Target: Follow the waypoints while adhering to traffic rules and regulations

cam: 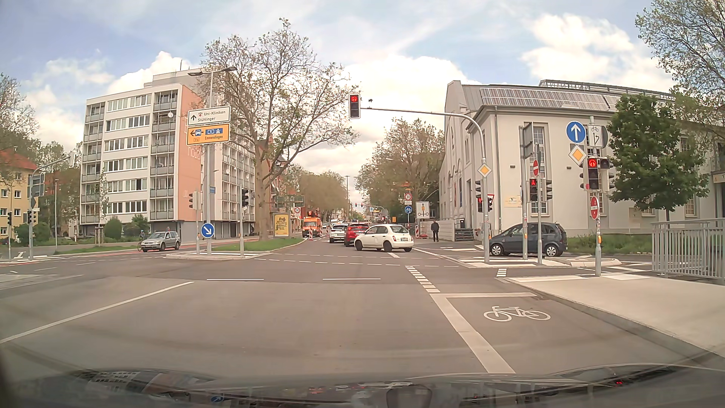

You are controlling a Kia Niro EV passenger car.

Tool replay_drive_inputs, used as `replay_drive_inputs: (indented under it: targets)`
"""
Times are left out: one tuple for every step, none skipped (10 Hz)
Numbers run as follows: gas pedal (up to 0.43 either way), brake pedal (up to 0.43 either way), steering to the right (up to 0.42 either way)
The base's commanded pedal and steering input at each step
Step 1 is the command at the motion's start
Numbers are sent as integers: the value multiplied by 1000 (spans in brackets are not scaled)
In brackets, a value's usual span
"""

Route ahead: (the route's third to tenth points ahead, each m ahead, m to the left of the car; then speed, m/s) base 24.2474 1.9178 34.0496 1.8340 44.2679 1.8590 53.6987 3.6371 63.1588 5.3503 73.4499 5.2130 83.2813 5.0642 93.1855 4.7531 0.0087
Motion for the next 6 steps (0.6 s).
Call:
replay_drive_inputs:
  targets:
    - [0,244,-1]
    - [0,244,-1]
    - [0,244,-1]
    - [0,244,-1]
    - [0,244,0]
    - [0,244,-1]
